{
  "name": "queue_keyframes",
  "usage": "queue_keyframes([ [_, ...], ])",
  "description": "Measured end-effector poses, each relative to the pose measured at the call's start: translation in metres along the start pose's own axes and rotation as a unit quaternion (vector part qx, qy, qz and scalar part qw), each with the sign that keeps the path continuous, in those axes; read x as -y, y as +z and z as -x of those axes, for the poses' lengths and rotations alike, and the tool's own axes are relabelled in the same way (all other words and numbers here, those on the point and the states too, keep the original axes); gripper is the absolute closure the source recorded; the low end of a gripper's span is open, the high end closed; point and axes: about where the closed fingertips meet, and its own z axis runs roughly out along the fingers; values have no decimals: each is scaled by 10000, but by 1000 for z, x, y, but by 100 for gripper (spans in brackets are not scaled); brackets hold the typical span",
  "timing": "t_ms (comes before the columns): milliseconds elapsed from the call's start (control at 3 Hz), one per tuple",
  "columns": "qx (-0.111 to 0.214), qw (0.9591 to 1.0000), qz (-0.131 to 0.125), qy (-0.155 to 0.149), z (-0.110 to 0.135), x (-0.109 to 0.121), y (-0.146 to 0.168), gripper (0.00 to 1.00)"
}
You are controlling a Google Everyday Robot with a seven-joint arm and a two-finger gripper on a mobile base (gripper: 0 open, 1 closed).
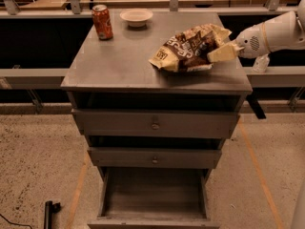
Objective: Place brown chip bag into bottom drawer
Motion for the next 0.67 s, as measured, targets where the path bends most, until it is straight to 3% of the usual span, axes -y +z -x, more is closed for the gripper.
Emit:
queue_keyframes([
  [667, -124, 9997, 173, 134, -6, -18, 1, 100],
])
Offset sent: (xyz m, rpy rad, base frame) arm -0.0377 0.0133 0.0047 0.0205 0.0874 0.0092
